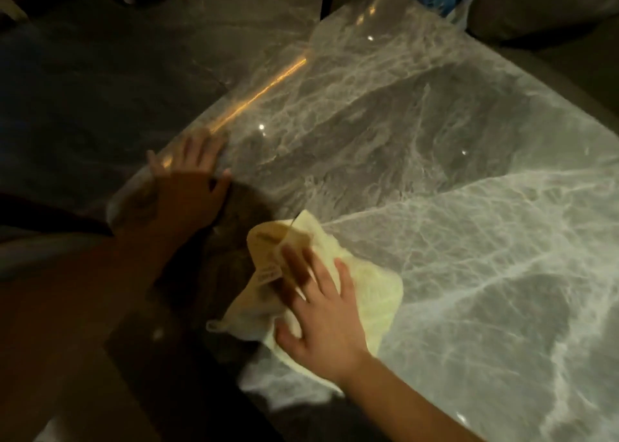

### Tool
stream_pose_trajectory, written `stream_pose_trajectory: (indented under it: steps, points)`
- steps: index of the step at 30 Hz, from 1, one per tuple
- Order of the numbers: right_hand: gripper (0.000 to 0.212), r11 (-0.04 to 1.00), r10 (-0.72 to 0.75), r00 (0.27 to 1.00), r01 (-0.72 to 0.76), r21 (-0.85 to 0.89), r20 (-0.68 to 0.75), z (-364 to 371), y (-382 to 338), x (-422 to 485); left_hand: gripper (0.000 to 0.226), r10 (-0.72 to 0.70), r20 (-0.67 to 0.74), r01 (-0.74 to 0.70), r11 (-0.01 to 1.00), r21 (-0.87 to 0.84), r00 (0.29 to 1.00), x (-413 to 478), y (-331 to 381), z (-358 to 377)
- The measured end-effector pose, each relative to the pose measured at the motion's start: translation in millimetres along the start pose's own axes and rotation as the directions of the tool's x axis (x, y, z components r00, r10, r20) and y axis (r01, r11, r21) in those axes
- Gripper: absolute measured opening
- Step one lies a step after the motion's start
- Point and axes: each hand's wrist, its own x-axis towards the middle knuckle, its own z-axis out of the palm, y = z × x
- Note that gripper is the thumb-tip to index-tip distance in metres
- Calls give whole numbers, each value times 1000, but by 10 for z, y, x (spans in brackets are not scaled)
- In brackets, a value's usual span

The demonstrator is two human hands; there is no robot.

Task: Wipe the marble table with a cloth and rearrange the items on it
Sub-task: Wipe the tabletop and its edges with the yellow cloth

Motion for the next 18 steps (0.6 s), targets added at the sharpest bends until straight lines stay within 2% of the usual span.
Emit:
stream_pose_trajectory:
  steps: [2, 3, 7, 11, 14, 18]
  points:
    - [61, 1000, 23, 1000, -23, -20, -5, 46, -32, 11, 59, -188, -42, 184, 980, -80, 981, -102, -54, 31]
    - [60, 999, 38, 999, -38, -37, -12, 46, -21, 78, 60, -218, -55, 213, 974, -81, 974, -102, -33, 48]
    - [59, 993, 93, 993, -98, -67, -66, -30, 125, 631, 56, -222, -79, 216, 973, -79, 972, -51, -23, 72]
    - [55, 981, 173, 972, -184, -59, -156, -163, 364, 1552, 58, -223, -111, 214, 973, -81, 969, -103, -4, 128]
    - [54, 968, 241, 955, -249, -27, -174, -361, 570, 2277, 66, -261, -88, 251, 961, -113, 961, -67, -5, 114]
    - [52, 945, 321, 929, -328, -12, -184, -597, 839, 3037, 68, -259, -51, 256, 965, -60, 965, -37, -31, 147]
